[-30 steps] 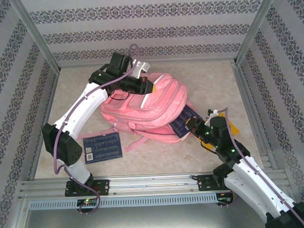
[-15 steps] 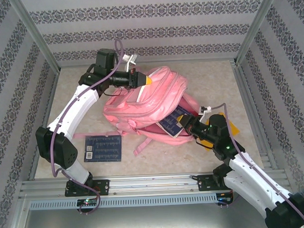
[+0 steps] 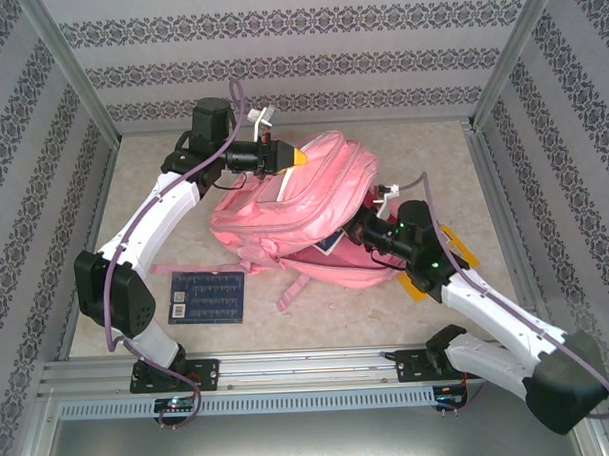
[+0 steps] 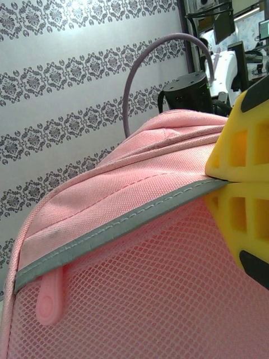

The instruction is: Pack the student bag

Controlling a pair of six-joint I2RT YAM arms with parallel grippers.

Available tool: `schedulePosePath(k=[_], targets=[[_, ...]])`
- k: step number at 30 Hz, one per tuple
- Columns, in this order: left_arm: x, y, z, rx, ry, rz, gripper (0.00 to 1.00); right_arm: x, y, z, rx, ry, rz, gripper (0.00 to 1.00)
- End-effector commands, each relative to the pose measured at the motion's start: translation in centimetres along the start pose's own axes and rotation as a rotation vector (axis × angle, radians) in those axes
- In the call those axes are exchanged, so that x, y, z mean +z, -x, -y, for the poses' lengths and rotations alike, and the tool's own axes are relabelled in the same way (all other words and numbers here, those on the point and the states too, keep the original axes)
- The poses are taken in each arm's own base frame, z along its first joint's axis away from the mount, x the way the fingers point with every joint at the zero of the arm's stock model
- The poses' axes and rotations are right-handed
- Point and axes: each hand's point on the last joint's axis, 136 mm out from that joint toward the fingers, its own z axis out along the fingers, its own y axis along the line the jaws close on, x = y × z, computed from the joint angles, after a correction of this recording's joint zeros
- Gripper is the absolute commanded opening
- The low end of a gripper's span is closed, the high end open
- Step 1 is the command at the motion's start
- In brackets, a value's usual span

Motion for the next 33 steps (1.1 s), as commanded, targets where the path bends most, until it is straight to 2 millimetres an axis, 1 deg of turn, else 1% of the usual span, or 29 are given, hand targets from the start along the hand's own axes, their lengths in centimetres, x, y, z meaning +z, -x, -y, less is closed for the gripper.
schedulePosePath(k=[1, 4, 7, 9, 10, 11, 13, 18, 19, 20, 21, 23, 25, 27, 29, 31, 33], targets=[[-1.9, 0.7, 7.0, 0.244, -0.141, 0.03, 0.0, 1.7, 1.2, -1.5, -0.079, 0.004, 0.035, 0.0], [-2.1, 0.8, 7.5, 0.251, -0.146, 0.034, 0.0, 3.3, 1.5, 0.7, -0.103, -0.117, 0.039, 0.0], [-2.1, 0.9, 7.7, 0.256, -0.147, 0.036, 0.0, 4.3, 1.9, 4.1, -0.093, -0.262, 0.067, 0.0], [-2.0, 1.2, 7.6, 0.25, -0.149, 0.038, 0.0, 5.3, 2.2, 5.7, -0.074, -0.312, 0.081, 0.0], [-1.9, 1.3, 7.5, 0.246, -0.152, 0.038, 0.0, 5.8, 2.2, 6.1, -0.071, -0.329, 0.083, 0.0], [-1.8, 1.4, 7.4, 0.241, -0.155, 0.039, 0.0, 6.6, 2.2, 6.2, -0.068, -0.339, 0.08, 0.0], [-1.6, 1.5, 7.2, 0.232, -0.162, 0.037, 0.0, 8.4, 1.9, 5.9, -0.061, -0.327, 0.068, 0.0], [-1.2, 2.0, 6.8, 0.205, -0.191, 0.042, 0.0, 13.3, 1.7, 4.6, -0.031, -0.278, 0.071, 0.0], [-1.1, 2.2, 6.6, 0.2, -0.193, 0.042, 0.0, 14.1, 1.8, 4.2, -0.034, -0.264, 0.073, 0.02], [-1.0, 2.2, 6.2, 0.191, -0.193, 0.04, 0.0, 15.1, 1.8, 4.2, -0.026, -0.254, 0.067, 0.09], [-0.9, 2.3, 5.9, 0.184, -0.19, 0.04, 0.0, 16.0, 1.8, 4.1, -0.015, -0.233, 0.059, 0.19], [-0.5, 2.4, 5.1, 0.168, -0.184, 0.036, 0.0, 16.8, 2.1, 3.5, -0.005, -0.181, 0.054, 0.37], [-0.4, 2.6, 4.2, 0.153, -0.175, 0.038, 0.0, 16.3, 2.4, 3.4, -0.023, -0.163, 0.065, 0.5], [-0.4, 2.8, 3.2, 0.134, -0.159, 0.047, 0.0, 14.9, 2.9, 3.6, -0.058, -0.171, 0.088, 0.6], [-0.7, 3.4, 1.7, 0.111, -0.13, 0.071, 0.0, 13.0, 3.3, 3.2, -0.102, -0.16, 0.102, 0.67], [-1.0, 4.1, 0.1, 0.085, -0.096, 0.095, 0.0, 11.2, 3.3, 2.8, -0.151, -0.151, 0.107, 0.72], [-1.2, 4.7, -1.6, 0.068, -0.047, 0.121, 0.0, 9.6, 2.7, 2.5, -0.225, -0.133, 0.093, 0.71]])
